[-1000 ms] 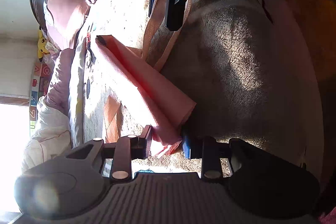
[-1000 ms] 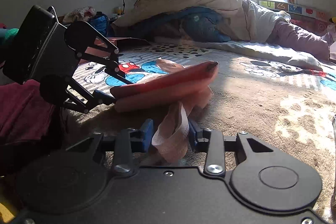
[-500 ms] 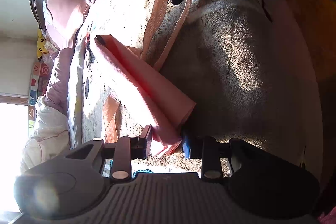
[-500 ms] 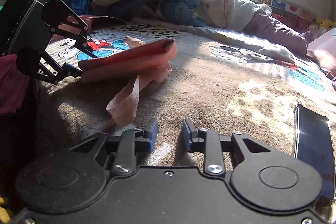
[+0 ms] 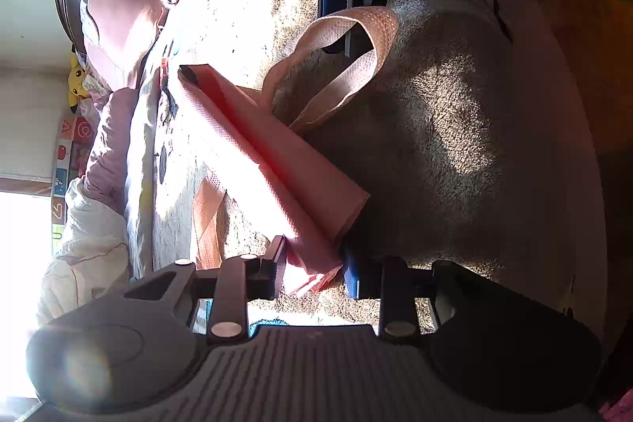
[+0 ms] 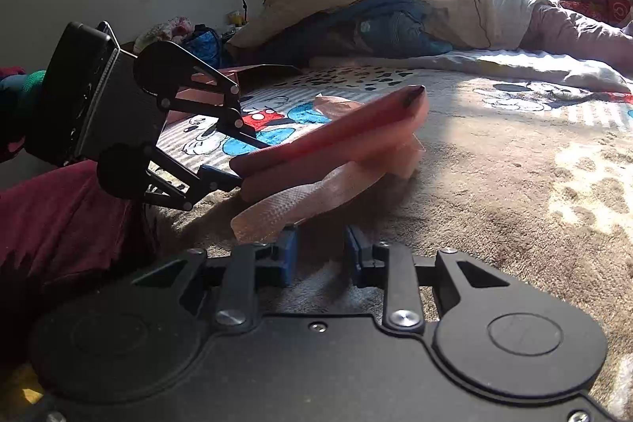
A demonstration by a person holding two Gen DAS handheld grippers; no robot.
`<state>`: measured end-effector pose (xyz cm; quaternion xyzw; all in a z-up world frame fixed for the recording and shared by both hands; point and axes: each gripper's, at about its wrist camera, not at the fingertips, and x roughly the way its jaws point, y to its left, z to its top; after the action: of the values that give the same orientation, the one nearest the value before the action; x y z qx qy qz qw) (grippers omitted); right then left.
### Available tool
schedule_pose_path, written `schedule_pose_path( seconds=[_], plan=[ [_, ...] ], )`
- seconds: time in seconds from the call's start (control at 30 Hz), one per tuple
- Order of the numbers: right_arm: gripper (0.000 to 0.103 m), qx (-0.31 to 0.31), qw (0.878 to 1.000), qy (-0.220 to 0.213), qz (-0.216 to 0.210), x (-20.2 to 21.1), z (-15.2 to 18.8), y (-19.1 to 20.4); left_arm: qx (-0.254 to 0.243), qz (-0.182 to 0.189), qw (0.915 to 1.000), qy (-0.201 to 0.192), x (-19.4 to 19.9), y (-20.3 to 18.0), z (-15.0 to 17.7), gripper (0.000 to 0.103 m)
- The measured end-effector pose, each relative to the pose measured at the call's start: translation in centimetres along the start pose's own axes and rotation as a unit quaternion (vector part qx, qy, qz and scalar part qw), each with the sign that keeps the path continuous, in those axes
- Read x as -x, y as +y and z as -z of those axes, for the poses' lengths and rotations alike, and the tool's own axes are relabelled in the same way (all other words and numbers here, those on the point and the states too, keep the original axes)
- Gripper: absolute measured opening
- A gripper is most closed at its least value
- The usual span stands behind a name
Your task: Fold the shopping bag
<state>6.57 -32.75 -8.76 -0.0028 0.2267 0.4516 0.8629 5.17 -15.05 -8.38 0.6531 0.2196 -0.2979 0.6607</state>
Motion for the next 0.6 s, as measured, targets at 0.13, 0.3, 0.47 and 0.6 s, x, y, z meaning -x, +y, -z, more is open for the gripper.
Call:
schedule_pose_path(
  seconds=[0.13, 0.3, 0.47, 0.6],
  plan=[
    [0.028, 0.010, 1.000, -0.024, -0.011, -0.4, -0.6, 0.6, -0.004, -0.001, 1.0000, 0.001, 0.0, -0.1, -0.1, 0.028],
    [0.028, 0.047, 0.998, -0.041, 0.013, 0.2, -1.3, 1.0, 0.003, 0.001, 1.0000, 0.000, 0.0, 0.0, 0.1, 0.028],
    [0.028, 0.143, 0.985, 0.000, 0.094, 0.4, -1.0, 1.7, 0.002, 0.000, 1.0000, 0.000, 0.1, 0.2, 0.3, 0.028],
    [0.027, 0.181, 0.980, -0.002, 0.083, 0.6, -0.9, 2.7, 0.002, 0.000, 1.0000, 0.002, 0.6, -0.4, -0.1, 0.028]
  ],
)
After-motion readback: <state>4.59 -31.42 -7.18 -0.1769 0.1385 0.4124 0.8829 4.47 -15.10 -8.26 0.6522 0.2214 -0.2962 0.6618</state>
